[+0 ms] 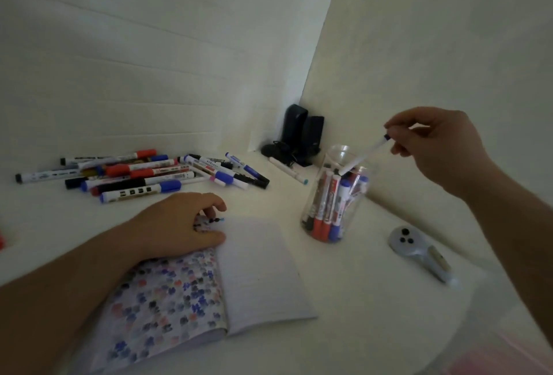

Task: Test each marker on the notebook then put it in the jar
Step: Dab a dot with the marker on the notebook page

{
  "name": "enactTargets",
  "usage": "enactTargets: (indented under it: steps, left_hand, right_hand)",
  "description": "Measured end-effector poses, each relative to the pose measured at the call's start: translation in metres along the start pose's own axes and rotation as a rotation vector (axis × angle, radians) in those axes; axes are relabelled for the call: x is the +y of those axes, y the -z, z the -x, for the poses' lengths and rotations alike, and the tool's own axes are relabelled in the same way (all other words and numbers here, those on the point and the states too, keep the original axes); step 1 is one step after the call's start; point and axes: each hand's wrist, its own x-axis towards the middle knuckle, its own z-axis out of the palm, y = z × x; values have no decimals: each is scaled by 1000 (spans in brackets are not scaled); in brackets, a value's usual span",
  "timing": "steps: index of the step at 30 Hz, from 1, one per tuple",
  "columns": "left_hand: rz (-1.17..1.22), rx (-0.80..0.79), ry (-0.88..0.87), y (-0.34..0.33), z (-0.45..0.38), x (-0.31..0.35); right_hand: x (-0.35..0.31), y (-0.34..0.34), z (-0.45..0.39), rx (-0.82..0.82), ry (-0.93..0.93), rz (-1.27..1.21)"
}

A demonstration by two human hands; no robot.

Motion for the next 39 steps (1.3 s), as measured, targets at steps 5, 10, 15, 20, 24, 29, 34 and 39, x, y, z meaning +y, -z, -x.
enactTargets:
  steps: [5,10,15,20,24,29,34,39]
  left_hand:
    - [6,5,-10,-1,-1,-2]
    - [30,19,-10,-3,0,-6]
    - [59,23,-9,-4,0,-7]
    - [60,32,-11,-5,1,-9]
    - [56,35,-5,-5,0,-9]
    - [47,27,5,-4,-1,-8]
    - [21,17,19,-2,-3,-4]
    - [25,29,29,-4,-6,-6]
  right_hand:
    - [9,20,-5,98,11,18]
    - [4,18,-14,362,-34,-128]
    - [12,-3,-14,147,17,157]
    - [18,-32,-3,-175,2,362]
    - [23,-45,1,-221,-89,355]
    - [-2,-62,11,209,58,54]
    - [-19,-160,31,-167,176,118]
    - [-6,-261,19,-445,53,233]
